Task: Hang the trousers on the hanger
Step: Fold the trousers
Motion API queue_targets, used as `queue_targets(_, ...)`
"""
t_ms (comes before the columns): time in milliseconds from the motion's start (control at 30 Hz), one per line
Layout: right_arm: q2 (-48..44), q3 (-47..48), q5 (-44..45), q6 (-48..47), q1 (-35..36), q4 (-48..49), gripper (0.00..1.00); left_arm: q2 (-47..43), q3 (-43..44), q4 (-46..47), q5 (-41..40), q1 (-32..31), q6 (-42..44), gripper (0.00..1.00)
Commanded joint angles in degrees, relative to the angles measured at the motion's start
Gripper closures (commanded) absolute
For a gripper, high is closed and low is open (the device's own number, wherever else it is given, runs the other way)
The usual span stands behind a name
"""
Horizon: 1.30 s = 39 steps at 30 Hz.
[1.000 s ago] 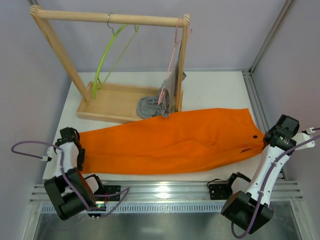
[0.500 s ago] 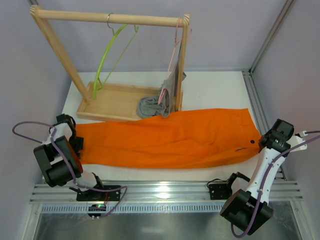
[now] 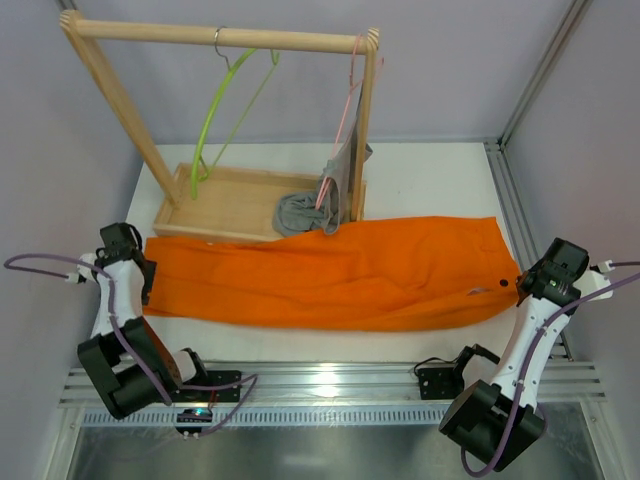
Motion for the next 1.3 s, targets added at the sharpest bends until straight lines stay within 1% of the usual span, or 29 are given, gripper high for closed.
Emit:
queue_targets(0,-0.6,0.7,-0.2,-0.5,-0.1,3.9,0.96,-6.7,-3.8,-0.5,-7.1,0.4,0.5,0.41)
queue_targets(67,-0.4,0.9,-0.3,-0.7,-0.2,4.0,0.96,-8.2,-7.4,1.7,-6.9,1.1,2.1,0.41)
queue_targets(167,0.0,1.9,-0.2,-1.3,-0.2,3.8,0.96,-8.4,-9.8,6.1,-3.1,3.4,5.0,0.42)
queue_targets(233,0.5,2.5,-0.1,-1.3,-0.2,3.5,0.96,-6.9,-9.6,6.4,-1.0,4.8,6.0,0.42)
queue_targets(267,0.5,2.6,-0.1,-1.2,-0.2,3.3,0.96,-6.5,-9.4,6.3,-0.6,4.9,6.2,0.36)
queue_targets(367,0.4,2.6,-0.4,-1.0,-0.2,3.3,0.96,-5.3,-8.9,7.6,0.0,5.7,6.5,0.36)
queue_targets(533,0.1,1.9,-0.6,-0.6,-0.2,3.9,0.96,-2.5,-9.7,11.9,3.6,6.6,6.9,0.41)
queue_targets(567,0.2,1.8,-0.7,-0.6,-0.2,3.9,0.96,-1.4,-9.5,12.4,4.4,6.6,7.3,0.46)
queue_targets(633,0.6,1.8,-0.4,-0.6,-0.2,4.0,0.96,1.1,-9.0,13.2,5.8,6.7,7.8,0.5)
queue_targets(767,0.8,2.2,0.3,-0.9,-0.2,3.7,0.96,2.7,-8.7,14.5,7.4,6.7,8.4,0.62)
queue_targets(1033,0.6,2.0,0.3,-0.8,-0.2,3.8,0.96,-2.1,-8.1,13.8,6.6,6.7,9.3,0.64)
queue_targets(1167,0.5,2.0,0.3,-0.8,-0.2,3.7,0.96,-3.1,-7.2,13.2,6.8,6.8,9.4,0.64)
queue_targets(1267,0.4,1.9,0.2,-0.6,-0.2,3.6,0.96,-2.3,-7.0,13.5,6.9,6.6,9.6,0.69)
